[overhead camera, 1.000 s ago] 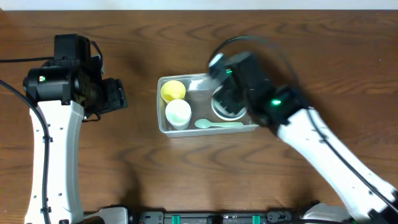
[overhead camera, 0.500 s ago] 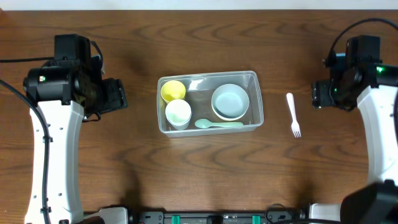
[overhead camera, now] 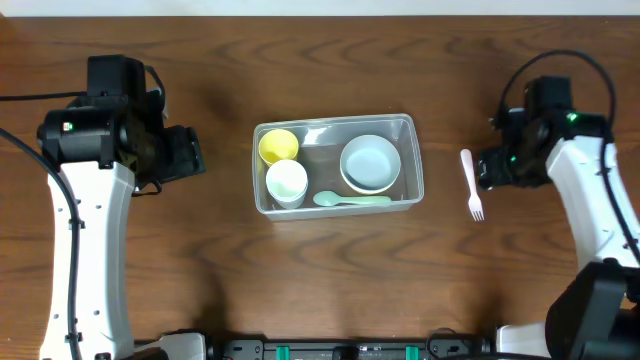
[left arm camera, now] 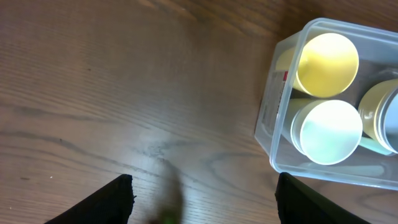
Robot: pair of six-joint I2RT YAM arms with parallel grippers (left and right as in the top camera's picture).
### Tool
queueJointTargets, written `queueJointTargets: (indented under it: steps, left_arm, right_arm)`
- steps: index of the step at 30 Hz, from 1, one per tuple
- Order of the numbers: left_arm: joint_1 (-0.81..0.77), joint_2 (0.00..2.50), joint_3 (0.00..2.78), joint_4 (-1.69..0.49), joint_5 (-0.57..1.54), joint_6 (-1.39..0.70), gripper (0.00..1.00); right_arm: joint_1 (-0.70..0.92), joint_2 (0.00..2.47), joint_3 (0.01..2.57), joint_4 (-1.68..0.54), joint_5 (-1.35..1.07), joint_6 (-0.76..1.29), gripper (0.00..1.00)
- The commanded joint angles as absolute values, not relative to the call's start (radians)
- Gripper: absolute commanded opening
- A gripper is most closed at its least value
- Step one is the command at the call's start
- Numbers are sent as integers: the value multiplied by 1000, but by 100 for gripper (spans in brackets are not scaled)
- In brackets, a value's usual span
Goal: Pack container
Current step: 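Move the right gripper back over the white fork, then grasp the white fork with the right gripper and lift it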
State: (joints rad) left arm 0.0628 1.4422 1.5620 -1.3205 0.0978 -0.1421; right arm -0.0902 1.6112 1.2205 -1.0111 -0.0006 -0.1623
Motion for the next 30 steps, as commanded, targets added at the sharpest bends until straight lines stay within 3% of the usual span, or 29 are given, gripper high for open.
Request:
queueJointTargets:
  steps: [1, 8, 30]
  left_arm:
    - [67, 1446, 1556, -1324, 94, -145, 74]
    - [67, 1446, 1556, -1331, 94, -156, 74]
    - [67, 1446, 1556, -1343, 94, -155, 74]
  right_arm:
    - [-85, 1615, 1098, -922, -17, -198, 85]
    - [-84, 1623, 973, -725, -35, -248, 84]
    - [-83, 1624, 847, -535, -43, -208, 84]
